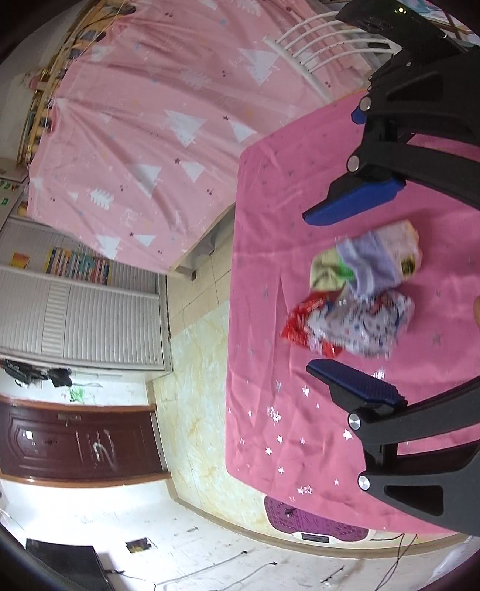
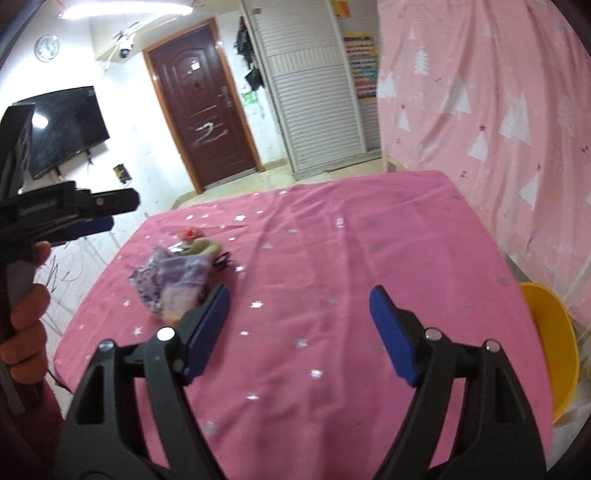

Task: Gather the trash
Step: 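Move both tools back over the table toward the Hello Kitty wrapper and purple sock, then grasp the white Hello Kitty wrapper with the left tool while the right tool grasps the purple sock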

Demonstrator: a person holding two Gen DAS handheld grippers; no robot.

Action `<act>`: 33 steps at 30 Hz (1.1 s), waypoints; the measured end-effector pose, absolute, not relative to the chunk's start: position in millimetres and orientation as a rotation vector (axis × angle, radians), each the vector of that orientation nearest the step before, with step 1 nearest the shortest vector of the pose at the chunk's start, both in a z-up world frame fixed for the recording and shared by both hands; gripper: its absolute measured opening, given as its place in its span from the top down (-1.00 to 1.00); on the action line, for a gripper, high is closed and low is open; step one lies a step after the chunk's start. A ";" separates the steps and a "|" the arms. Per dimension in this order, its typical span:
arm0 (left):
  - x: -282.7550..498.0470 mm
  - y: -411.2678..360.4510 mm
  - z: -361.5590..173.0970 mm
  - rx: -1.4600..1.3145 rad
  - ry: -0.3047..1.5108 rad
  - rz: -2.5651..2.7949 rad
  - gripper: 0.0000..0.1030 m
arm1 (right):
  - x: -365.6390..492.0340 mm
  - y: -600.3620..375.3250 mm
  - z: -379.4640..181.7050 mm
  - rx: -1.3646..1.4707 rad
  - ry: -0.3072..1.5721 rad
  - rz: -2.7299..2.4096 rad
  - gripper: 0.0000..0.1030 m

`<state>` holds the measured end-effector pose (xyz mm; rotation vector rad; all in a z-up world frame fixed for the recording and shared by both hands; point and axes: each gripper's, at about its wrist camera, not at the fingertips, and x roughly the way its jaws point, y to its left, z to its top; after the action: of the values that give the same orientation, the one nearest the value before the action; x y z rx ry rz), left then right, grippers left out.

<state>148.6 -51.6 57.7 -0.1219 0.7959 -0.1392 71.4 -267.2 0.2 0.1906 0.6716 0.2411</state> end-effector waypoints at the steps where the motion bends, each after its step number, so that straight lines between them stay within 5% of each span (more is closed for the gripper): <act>1: 148.7 -49.2 55.7 -0.126 0.800 -0.140 -0.33 | 72.4 -262.4 0.5 0.186 0.675 0.251 -0.46; 18: 157.7 -17.0 9.8 -0.250 0.961 -0.189 -0.29 | 78.5 -202.0 -4.4 0.105 0.734 0.390 -0.54; 26: 163.7 -13.7 -8.8 -0.326 1.033 -0.255 0.04 | 83.6 -188.3 -5.3 0.072 0.760 0.401 -0.54; 33: 164.7 -9.4 -18.2 -0.357 1.038 -0.249 0.66 | 86.9 -174.6 -7.0 0.035 0.778 0.406 -0.54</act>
<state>164.7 -9.4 -18.2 -0.3567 1.0378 -0.2488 86.9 -174.6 -7.0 0.0354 0.7777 0.4065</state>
